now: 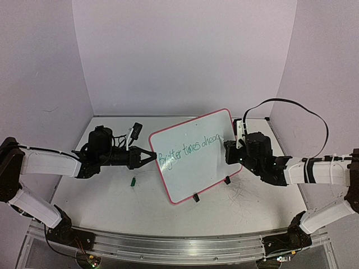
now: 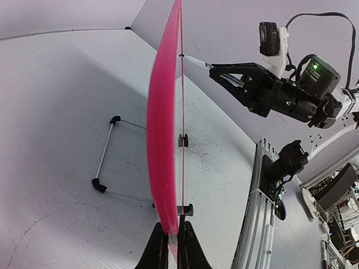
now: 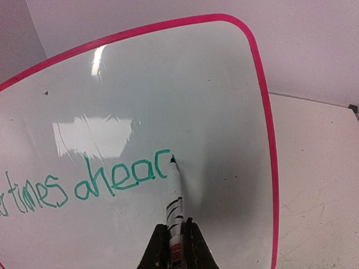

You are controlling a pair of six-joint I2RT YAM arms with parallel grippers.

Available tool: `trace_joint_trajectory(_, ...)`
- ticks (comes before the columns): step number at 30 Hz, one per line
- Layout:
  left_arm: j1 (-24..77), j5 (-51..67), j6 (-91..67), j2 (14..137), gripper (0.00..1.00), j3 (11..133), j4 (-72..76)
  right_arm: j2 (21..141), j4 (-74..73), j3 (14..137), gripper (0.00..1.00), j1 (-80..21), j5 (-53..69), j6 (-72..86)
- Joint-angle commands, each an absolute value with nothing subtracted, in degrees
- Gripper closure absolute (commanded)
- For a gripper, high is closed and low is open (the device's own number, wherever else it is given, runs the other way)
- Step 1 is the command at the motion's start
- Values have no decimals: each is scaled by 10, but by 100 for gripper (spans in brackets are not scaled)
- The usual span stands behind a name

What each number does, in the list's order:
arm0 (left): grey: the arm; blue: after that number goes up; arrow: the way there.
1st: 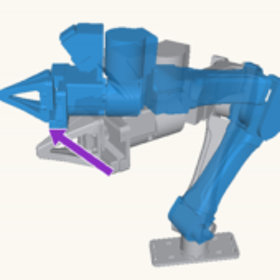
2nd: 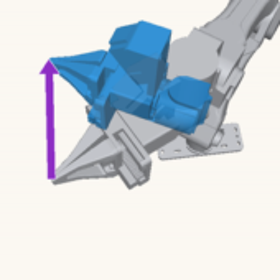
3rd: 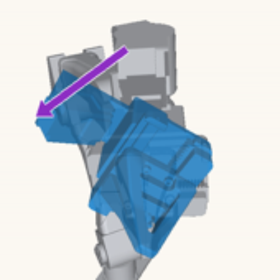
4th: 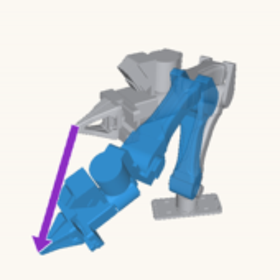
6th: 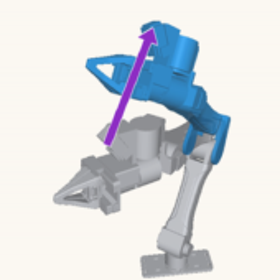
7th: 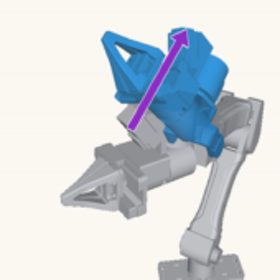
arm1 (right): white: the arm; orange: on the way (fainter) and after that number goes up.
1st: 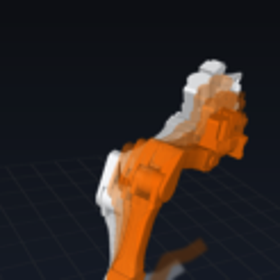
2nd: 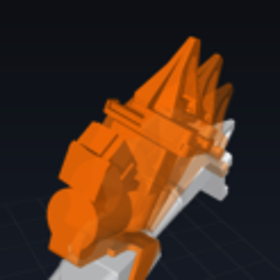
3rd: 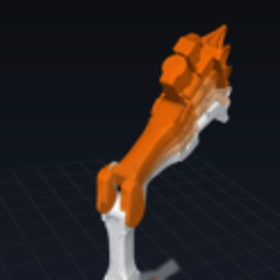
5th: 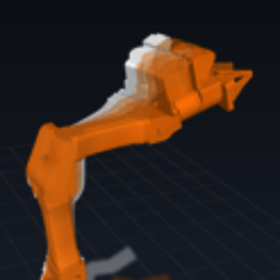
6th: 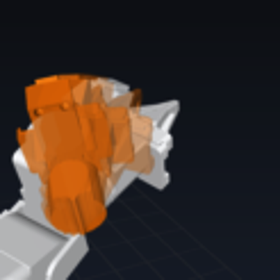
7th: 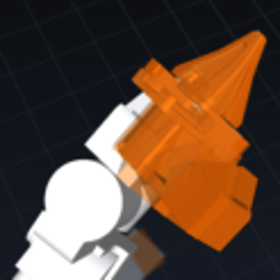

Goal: Write a sentence on the whiteboard

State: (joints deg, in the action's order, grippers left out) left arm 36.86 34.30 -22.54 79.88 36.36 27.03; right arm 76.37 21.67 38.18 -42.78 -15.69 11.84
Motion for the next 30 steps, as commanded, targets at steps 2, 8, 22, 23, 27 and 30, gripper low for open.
trace_joint_trajectory(2,365,324,-204,785,100,373,258,772,234,416,100,-426,-169,108)
trace_joint_trajectory(8,365,327,-205,786,100,373,257,785,235,430,100,-426,-170,103)
trace_joint_trajectory(22,365,326,-204,784,100,374,257,772,214,413,100,-426,-162,114)
trace_joint_trajectory(23,365,325,-204,783,100,373,256,769,211,409,100,-426,-160,116)
trace_joint_trajectory(27,365,325,-204,784,100,373,256,757,202,392,100,-426,-155,123)
trace_joint_trajectory(30,365,325,-204,785,100,374,257,751,198,383,100,-426,-152,128)
